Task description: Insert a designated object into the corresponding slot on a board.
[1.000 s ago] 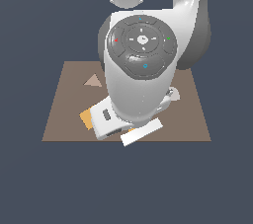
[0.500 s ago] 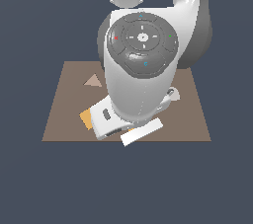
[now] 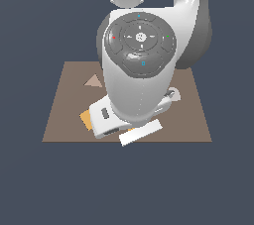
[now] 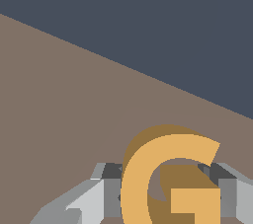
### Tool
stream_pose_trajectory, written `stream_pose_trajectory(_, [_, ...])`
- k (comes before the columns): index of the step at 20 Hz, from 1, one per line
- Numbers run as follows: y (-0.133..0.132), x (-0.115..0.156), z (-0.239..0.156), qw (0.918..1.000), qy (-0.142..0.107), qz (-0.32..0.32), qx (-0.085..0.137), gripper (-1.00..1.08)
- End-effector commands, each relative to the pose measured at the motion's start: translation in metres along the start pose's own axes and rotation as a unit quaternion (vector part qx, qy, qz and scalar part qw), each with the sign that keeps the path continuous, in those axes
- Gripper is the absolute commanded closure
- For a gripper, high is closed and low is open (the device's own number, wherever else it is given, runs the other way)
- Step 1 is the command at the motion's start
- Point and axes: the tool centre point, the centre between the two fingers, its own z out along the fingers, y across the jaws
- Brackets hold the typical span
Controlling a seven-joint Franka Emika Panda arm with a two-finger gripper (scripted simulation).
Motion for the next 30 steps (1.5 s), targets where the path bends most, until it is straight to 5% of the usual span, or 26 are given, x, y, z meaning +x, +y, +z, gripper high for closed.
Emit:
stream_pose_trajectory(1, [0.002, -0.001, 0.000, 0.9999, 0.000, 0.016, 0.000, 1.08])
stream_pose_trajectory(10, [0.009, -0.009, -0.001, 0.9929, 0.000, 0.119, 0.000, 1.08])
stream_pose_trajectory(16, [0.016, -0.018, -0.002, 0.9753, 0.001, 0.221, 0.000, 1.08])
stream_pose_trajectory(23, [0.021, -0.034, -0.003, 0.9318, 0.001, 0.363, 0.000, 1.08])
stream_pose_trajectory(30, [0.021, -0.050, -0.004, 0.8670, 0.001, 0.498, 0.000, 1.08])
